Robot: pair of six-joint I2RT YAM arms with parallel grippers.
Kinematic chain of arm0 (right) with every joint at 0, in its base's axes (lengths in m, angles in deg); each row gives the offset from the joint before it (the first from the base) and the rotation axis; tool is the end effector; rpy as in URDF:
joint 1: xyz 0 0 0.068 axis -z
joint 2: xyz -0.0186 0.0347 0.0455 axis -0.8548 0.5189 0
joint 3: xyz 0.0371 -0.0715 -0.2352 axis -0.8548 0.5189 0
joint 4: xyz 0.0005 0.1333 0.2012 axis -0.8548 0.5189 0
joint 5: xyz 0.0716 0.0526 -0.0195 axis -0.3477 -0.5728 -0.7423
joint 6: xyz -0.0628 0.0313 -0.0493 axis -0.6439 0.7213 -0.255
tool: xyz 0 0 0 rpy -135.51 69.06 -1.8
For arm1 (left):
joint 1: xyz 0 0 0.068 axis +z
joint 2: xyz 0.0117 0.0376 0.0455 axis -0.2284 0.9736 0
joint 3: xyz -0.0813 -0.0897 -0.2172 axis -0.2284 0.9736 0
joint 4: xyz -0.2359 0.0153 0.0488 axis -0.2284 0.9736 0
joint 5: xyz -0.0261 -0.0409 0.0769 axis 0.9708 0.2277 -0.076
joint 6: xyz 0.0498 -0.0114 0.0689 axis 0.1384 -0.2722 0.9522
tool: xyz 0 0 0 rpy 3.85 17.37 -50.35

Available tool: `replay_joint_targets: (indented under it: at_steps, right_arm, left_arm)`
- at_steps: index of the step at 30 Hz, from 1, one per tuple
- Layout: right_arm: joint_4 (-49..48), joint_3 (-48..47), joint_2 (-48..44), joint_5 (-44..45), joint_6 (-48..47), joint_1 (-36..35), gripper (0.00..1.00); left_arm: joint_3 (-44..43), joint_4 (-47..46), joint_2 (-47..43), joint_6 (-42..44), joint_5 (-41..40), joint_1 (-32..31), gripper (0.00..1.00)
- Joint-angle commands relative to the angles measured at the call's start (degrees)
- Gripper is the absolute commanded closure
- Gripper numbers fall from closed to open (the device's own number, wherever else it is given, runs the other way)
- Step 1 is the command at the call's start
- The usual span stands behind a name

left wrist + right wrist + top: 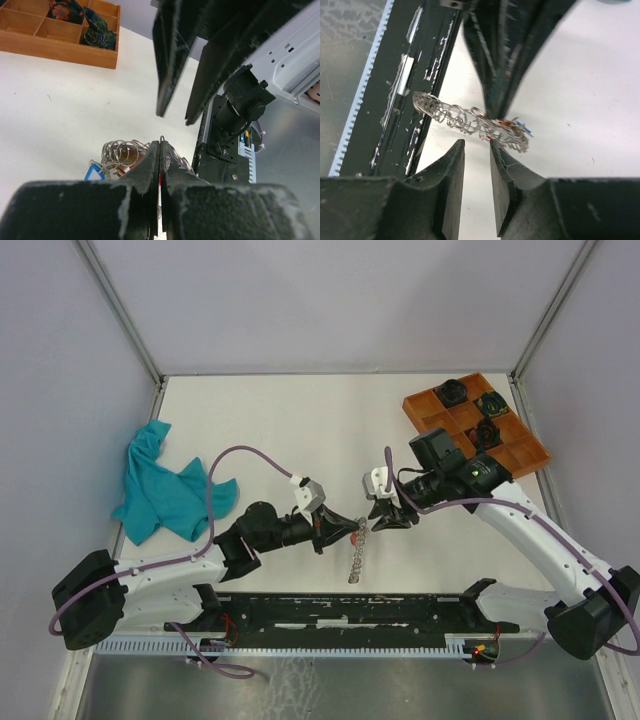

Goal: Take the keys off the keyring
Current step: Remove the key from the keyring.

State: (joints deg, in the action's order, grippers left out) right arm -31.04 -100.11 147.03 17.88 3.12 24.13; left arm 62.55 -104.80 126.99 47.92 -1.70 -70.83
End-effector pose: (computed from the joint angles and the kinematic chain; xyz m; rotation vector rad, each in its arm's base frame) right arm 0.1461 0.1709 0.2835 -1.8015 1.4712 0.9585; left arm 0.1265 -0.2374 0.2405 0.8173 1.4785 -1.1969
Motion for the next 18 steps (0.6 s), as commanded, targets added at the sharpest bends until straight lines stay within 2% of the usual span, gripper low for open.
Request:
replay_joint_targets:
  at_steps: [1,6,10,12,18]
  right_arm:
    - [-8.19,0.63,0.88,-4.51,10.58,1.56,0.61]
    - [-13.39,2.71,3.2,-8.81,17.42,1.39,0.58]
    - [-14.12,3.24,3.72,-8.31,17.82,0.87,0.59]
    - [-14.02,3.17,3.89,-8.19,17.81,0.7,0.62]
    - [-12.98,2.73,3.8,-9.8,16.39,0.36,0.8]
  left_arm:
    - [0.67,-8.56,-2.5,4.07,1.01,-0.1,0.97]
    - [1.11,-9.66,-3.66,4.73,0.92,-0.07,0.97]
    - [1.64,-10.98,-4.27,4.74,0.39,-0.12,0.97]
    - [1.84,-11.53,-4.32,4.72,0.28,-0.07,0.97]
    - [1.88,-11.7,-4.4,4.7,0.27,-0.07,0.97]
